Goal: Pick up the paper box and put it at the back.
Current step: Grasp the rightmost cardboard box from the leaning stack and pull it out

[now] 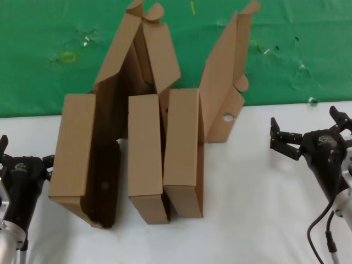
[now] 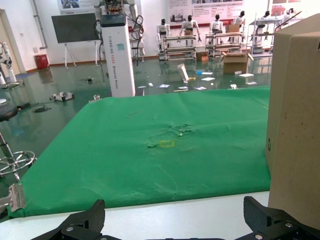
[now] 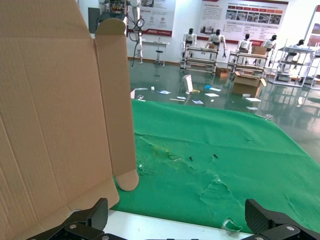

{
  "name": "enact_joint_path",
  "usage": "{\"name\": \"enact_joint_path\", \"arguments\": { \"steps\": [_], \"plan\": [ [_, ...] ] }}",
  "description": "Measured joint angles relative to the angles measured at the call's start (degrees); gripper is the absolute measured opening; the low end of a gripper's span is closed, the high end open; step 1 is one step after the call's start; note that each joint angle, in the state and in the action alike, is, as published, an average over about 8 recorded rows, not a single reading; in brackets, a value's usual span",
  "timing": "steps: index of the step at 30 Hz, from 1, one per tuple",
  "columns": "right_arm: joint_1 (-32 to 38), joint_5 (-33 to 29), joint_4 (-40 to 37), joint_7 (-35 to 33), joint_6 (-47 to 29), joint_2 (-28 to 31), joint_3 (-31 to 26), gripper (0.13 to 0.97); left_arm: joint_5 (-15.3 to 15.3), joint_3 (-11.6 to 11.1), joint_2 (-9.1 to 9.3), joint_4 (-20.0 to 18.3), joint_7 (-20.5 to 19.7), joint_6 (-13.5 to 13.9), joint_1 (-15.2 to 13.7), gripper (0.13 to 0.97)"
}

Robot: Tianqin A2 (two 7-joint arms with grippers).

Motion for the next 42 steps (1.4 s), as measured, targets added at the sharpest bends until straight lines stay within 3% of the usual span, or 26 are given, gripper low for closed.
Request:
{"name": "enact_joint_path", "arguments": {
  "steps": [42],
  "plan": [
    [0.0, 0.0, 0.0, 0.0, 0.0, 0.0, 0.0, 0.966, 0.1, -0.1, 0.08, 0.1, 0.1, -0.1, -0.1, 0.966]
  ]
}}
